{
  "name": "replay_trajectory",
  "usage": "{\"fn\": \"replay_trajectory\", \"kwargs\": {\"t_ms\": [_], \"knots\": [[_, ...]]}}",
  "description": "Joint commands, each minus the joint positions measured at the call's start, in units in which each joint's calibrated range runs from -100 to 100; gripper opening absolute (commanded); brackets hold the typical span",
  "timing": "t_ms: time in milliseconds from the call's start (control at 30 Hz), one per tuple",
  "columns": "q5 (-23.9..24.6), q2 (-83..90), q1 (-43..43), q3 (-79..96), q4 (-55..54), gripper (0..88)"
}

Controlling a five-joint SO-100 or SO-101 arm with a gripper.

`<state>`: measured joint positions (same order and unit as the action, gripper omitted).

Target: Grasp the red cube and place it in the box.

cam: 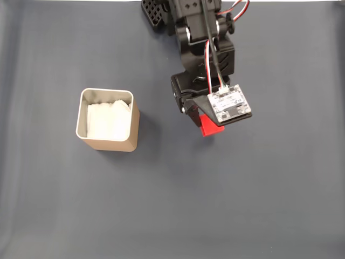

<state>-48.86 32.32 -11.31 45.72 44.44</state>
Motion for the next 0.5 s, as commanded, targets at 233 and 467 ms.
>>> {"fn": "replay_trajectory", "kwargs": {"t_ms": [233, 467], "knots": [[-1.1, -3.5, 6.0, -19.0, 12.5, 2.0], [-1.8, -6.4, 9.7, -26.8, 19.0, 2.0]]}}
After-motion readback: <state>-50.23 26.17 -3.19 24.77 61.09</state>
